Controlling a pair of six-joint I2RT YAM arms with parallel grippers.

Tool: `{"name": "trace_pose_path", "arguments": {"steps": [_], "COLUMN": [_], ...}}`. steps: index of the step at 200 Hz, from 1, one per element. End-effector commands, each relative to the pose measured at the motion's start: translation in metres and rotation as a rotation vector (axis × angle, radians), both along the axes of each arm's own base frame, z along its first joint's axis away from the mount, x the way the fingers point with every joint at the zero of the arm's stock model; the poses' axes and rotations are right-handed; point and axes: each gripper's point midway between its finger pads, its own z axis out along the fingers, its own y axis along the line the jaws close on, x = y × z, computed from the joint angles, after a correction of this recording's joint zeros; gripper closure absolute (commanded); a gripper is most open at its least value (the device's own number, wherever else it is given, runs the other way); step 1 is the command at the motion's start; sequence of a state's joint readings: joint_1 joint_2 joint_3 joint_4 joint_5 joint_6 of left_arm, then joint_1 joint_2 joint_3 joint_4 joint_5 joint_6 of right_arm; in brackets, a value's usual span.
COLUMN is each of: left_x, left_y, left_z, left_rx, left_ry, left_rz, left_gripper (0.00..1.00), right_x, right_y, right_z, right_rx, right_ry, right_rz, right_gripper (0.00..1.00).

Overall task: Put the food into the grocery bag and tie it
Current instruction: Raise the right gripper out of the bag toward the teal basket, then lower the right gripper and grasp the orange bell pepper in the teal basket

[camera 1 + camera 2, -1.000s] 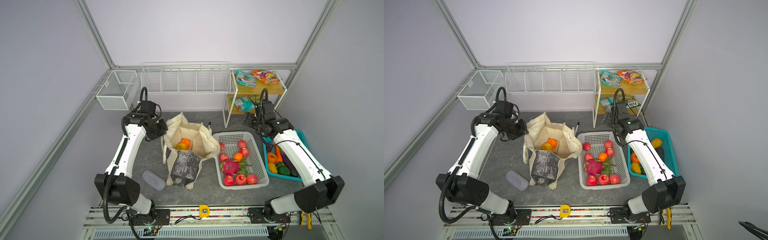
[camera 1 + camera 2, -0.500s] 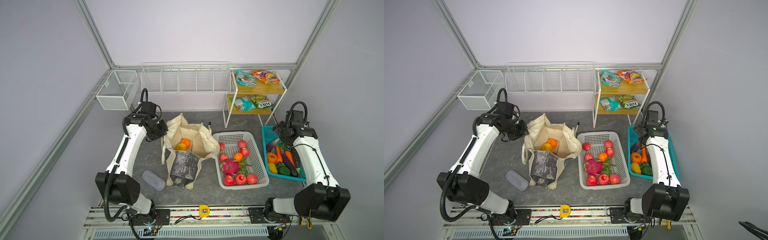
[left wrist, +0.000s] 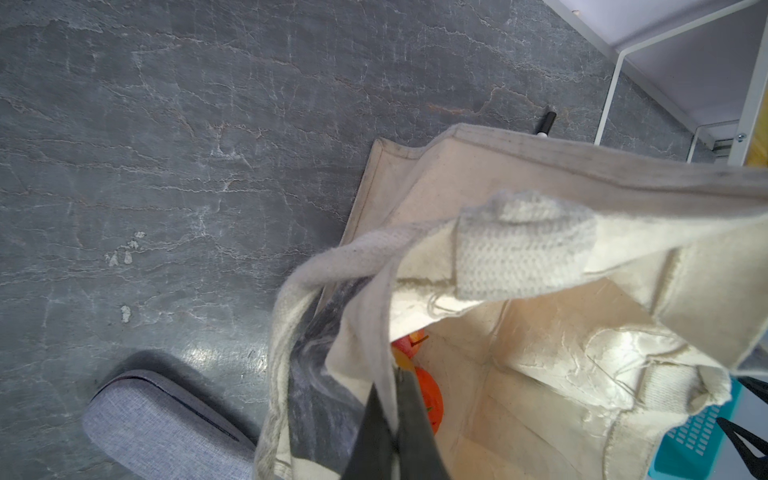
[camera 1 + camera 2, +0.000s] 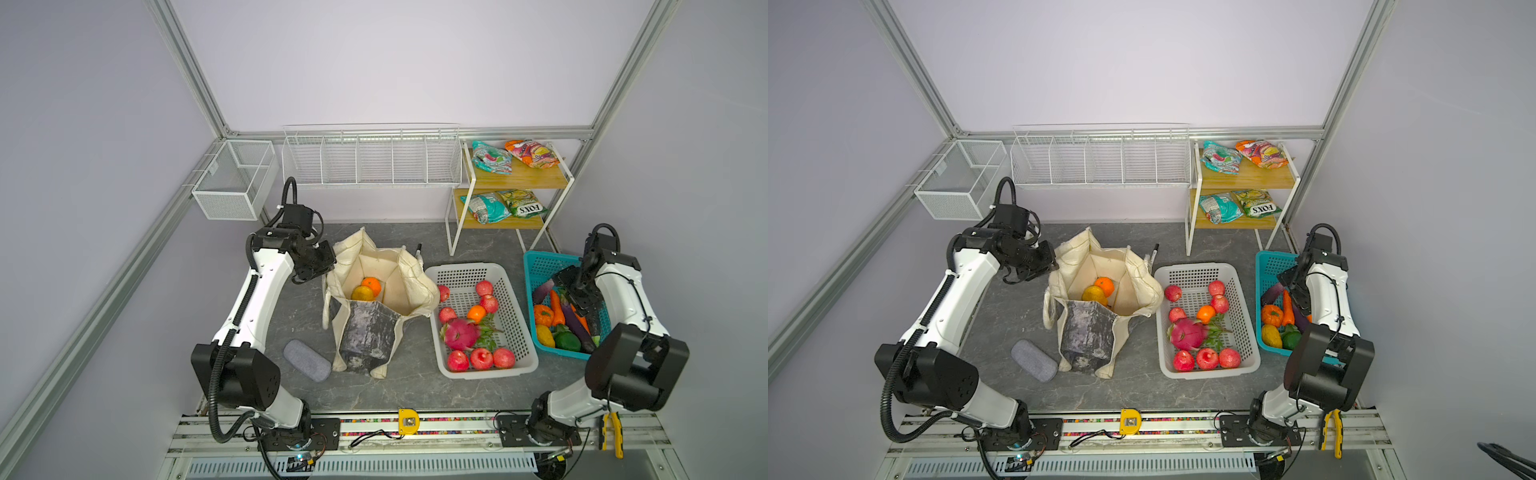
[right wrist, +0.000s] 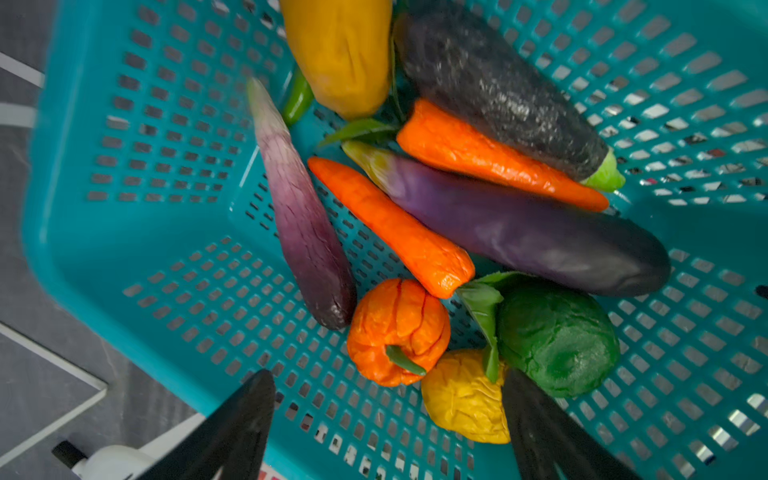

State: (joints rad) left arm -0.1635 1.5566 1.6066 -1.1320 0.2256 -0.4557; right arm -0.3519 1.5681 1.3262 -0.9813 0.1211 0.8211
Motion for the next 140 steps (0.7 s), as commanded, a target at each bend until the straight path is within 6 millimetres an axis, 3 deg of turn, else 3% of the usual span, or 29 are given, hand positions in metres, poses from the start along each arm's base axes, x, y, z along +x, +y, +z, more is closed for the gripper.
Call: {"name": "trace_pose_path", "arguments": {"steps": [1, 84, 140], "left_x": [0.000, -0.005, -0.007], "left_y": [0.000, 0.002, 0.004], "left_z": [-0.008, -0.013, -0.013], "left_rx": [0.004, 0.013, 0.014], "left_ry": [0.004, 0.008, 0.006], "left_rz": [-0.021, -0.028, -0.021], "left_gripper": [1.00, 1.00, 1.00], "right_x": [-0.007, -0.011, -0.010], "right_y": [0.010, 0.028, 0.028], "right_z": [-0.004, -0.034, -0.045], "right_rx": [0.063, 0.172, 0.181], "right_ry": [0.051, 0.109, 0.140], "right_rz": [0.025, -0.041, -0.131], "right_gripper": [0.11, 0.08, 0.06]}}
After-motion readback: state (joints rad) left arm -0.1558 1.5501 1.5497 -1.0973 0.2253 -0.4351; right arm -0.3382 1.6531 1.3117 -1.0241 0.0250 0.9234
